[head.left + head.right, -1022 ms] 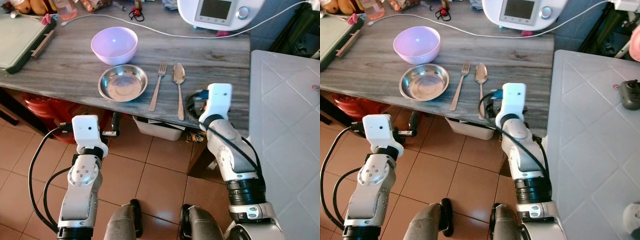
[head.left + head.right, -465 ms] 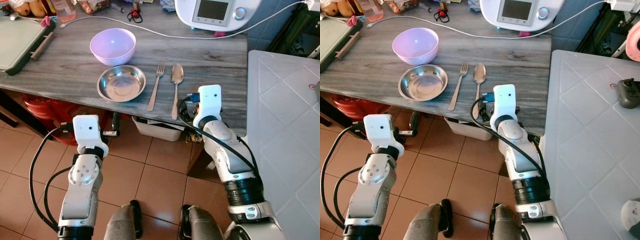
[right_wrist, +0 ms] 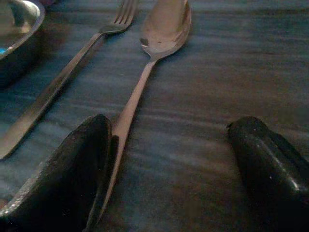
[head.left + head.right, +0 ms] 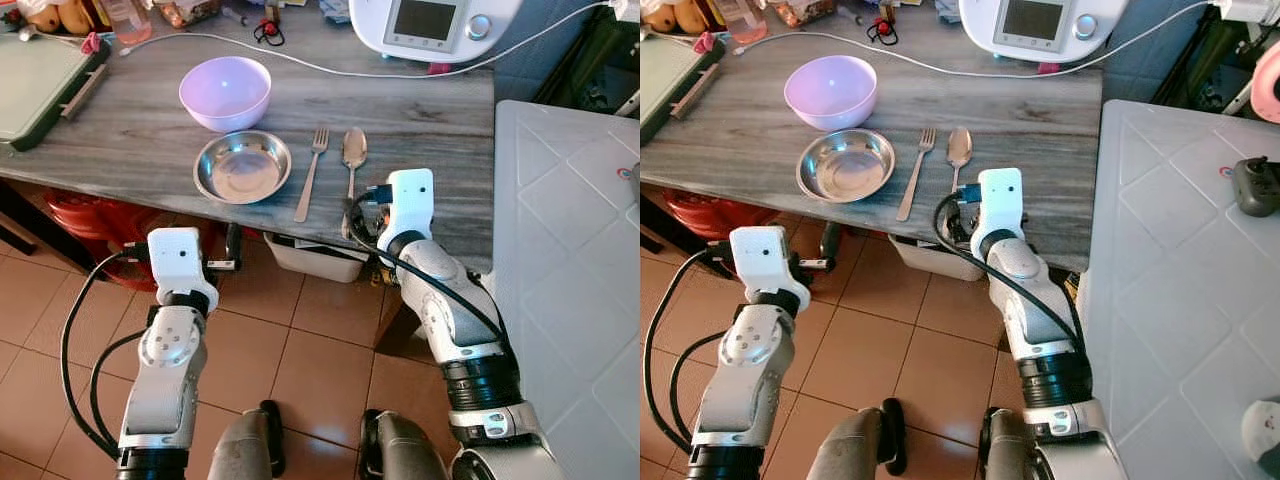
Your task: Setting the table
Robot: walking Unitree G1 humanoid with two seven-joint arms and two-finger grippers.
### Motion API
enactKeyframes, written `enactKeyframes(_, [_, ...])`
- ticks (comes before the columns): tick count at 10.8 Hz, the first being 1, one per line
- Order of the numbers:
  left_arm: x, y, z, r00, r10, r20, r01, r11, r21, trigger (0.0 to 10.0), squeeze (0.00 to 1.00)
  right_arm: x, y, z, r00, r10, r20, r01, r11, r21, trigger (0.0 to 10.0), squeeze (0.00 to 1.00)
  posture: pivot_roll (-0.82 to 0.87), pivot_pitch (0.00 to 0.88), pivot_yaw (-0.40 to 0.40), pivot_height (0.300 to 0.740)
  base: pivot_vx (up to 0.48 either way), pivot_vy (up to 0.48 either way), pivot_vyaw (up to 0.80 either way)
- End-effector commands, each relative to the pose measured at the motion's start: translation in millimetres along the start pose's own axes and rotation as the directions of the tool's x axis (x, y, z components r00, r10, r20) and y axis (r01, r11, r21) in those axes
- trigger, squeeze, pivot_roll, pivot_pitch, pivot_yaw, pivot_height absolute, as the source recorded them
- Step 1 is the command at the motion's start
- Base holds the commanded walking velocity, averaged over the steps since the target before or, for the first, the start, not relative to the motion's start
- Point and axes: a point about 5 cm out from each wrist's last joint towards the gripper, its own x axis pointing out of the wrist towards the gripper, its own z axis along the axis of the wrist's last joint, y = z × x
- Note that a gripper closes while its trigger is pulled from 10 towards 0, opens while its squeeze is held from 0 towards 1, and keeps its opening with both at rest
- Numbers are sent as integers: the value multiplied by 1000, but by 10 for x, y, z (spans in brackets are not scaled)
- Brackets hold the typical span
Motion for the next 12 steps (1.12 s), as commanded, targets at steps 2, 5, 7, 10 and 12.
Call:
enactKeyframes(2, [-2, 43, -15, 1000, 16, -2, -16, 1000, -2, 10000, 0, 13, 141, -39, 997, 82, 6, -82, 994, 68, 10000, 0, -11, 187, 59, 740, 0, 0, 0])
enactKeyframes(5, [1, 46, -10, 1000, 17, 2, -17, 1000, -1, 10000, 0, -7, 221, -17, 988, 148, 45, -152, 982, 113, 10000, 0, -9, 185, 59, 740, 0, 0, 0])
enactKeyframes(7, [9, 46, -5, 1000, 18, 6, -18, 1000, -2, 10000, 0, -7, 217, -35, 987, 154, 46, -159, 980, 120, 10000, 0, -9, 185, 59, 740, 0, 0, 0])
enactKeyframes(10, [7, 47, 0, 1000, 20, 7, -20, 1000, -1, 10000, 0, 2, 226, -48, 986, 162, 46, -167, 977, 135, 10000, 0, -3, 185, 60, 740, 0, 0, 0])
enactKeyframes(12, [2, 52, 1, 1000, 22, 7, -22, 1000, 0, 10000, 0, 10, 246, -48, 984, 172, 53, -178, 974, 143, 10000, 0, -2, 186, 60, 740, 0, 0, 0])
